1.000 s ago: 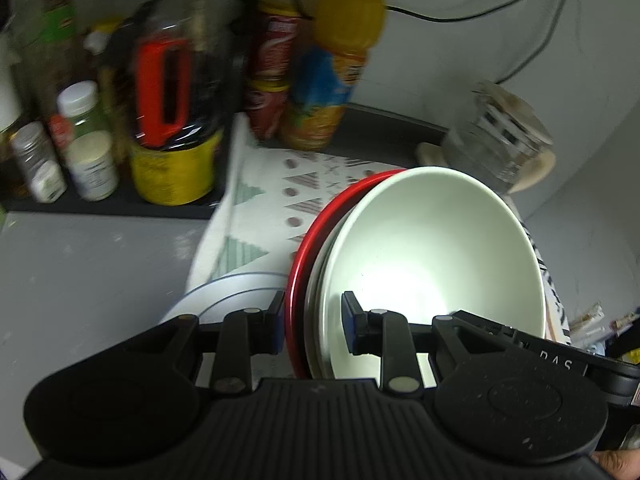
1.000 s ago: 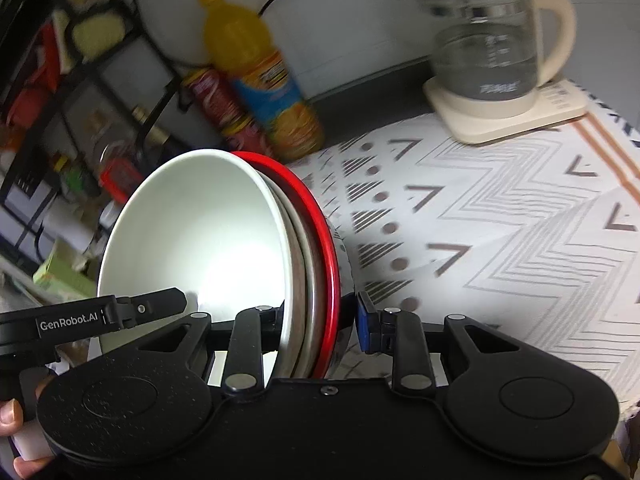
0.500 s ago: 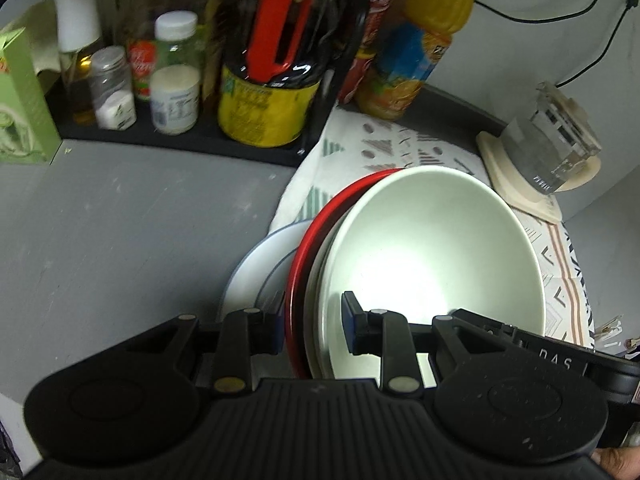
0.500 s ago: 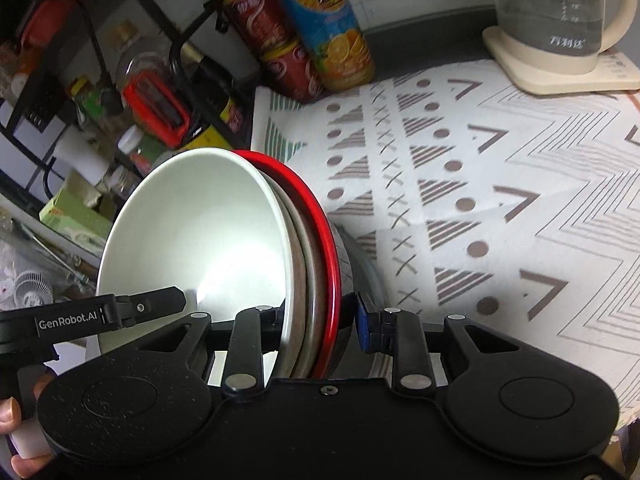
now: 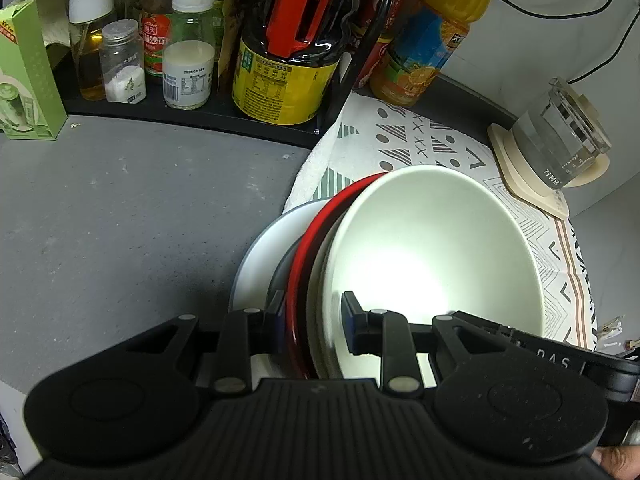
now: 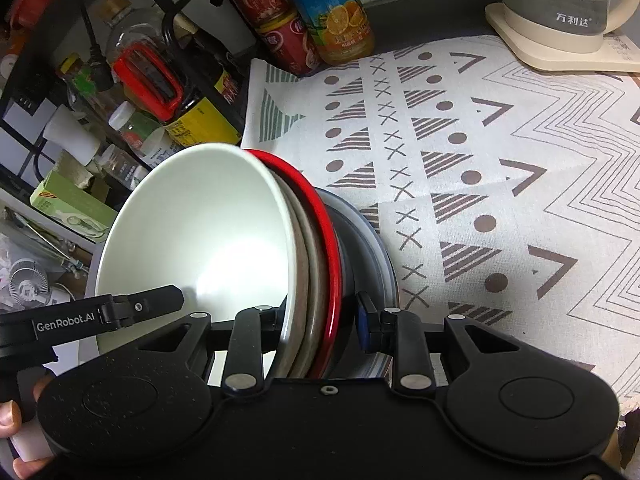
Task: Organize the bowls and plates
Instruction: 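Lift the bowl stack with both grippers and carry it over the plates, then lower the bowl stack onto the plate stack and open both grippers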
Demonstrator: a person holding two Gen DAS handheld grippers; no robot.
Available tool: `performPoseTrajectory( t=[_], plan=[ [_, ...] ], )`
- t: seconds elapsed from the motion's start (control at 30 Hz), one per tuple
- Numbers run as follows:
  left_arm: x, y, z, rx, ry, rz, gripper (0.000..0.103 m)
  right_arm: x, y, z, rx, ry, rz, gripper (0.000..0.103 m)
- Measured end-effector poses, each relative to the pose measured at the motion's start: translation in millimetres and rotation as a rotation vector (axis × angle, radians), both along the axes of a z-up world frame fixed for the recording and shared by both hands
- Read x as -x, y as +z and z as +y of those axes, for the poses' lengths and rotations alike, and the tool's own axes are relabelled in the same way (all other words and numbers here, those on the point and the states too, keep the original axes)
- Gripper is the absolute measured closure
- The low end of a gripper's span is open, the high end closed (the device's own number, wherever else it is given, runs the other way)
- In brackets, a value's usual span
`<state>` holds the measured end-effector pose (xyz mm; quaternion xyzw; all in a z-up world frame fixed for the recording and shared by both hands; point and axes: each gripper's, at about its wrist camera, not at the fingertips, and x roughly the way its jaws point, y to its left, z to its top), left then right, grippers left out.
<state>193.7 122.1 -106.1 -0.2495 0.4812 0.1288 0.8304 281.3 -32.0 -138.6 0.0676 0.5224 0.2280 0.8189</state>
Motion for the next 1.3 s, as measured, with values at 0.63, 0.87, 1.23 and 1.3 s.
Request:
performPoseTrajectory(
  t=[0.63,0.87,1.23,1.3],
  plan=[
    [-9.7,18.2,2.0,-0.006,-0.016,-0.034,0.053,2.0,14.3,-2.8,-0.035,0.005,-0.042,0.041],
    [-19.6,32.4,0.0,-0.055,-0.052,-0.073,0.026,1.8,35.6,-7.5,-0.04,0.014,-0.122,0.019],
    [-4.6,52.9,-17.7,-0.128,-0.091,-0.147,0.019,32.6,62.5,-36.1,0.008,-0.114,-0.228,0.002],
    [2.8,56.9,-24.4,-0.131,-0.092,-0.156,0.019,43.6,67.2,-41.4,0.022,-0.131,-0.238,0.001]
  ],
)
